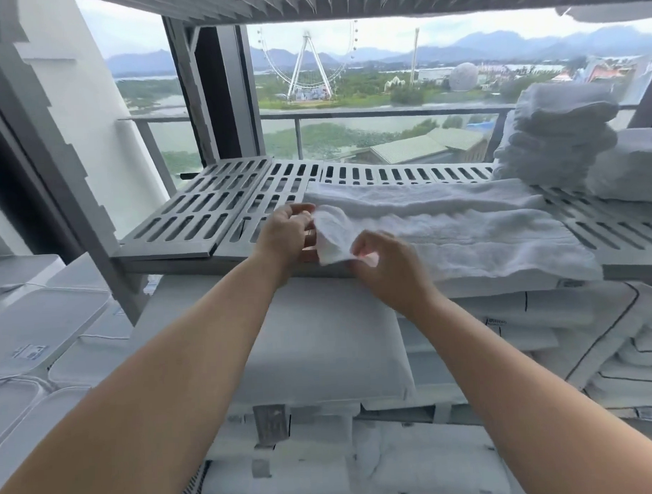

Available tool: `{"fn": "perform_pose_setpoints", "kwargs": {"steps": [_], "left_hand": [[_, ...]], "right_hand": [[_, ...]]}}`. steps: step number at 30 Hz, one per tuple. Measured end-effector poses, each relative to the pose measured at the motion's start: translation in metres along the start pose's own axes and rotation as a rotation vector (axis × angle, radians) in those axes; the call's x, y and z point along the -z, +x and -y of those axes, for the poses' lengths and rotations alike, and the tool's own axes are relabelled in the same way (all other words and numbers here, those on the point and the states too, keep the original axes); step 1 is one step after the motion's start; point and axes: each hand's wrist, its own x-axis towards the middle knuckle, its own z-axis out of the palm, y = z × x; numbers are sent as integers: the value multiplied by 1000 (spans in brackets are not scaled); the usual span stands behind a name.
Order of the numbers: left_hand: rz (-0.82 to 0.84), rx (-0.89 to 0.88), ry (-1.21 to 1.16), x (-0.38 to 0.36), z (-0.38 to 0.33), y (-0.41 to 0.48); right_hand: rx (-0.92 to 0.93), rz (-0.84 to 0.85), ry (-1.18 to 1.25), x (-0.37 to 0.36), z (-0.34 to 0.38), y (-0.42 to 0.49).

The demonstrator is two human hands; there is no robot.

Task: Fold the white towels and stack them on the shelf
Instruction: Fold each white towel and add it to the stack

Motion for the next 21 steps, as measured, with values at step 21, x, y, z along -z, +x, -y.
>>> {"fn": "perform_pose_setpoints", "kwargs": {"steps": [21], "left_hand": [[-106,-136,479,13,9,-22]], "right_hand": [[94,12,-480,-31,24,-9]]}}
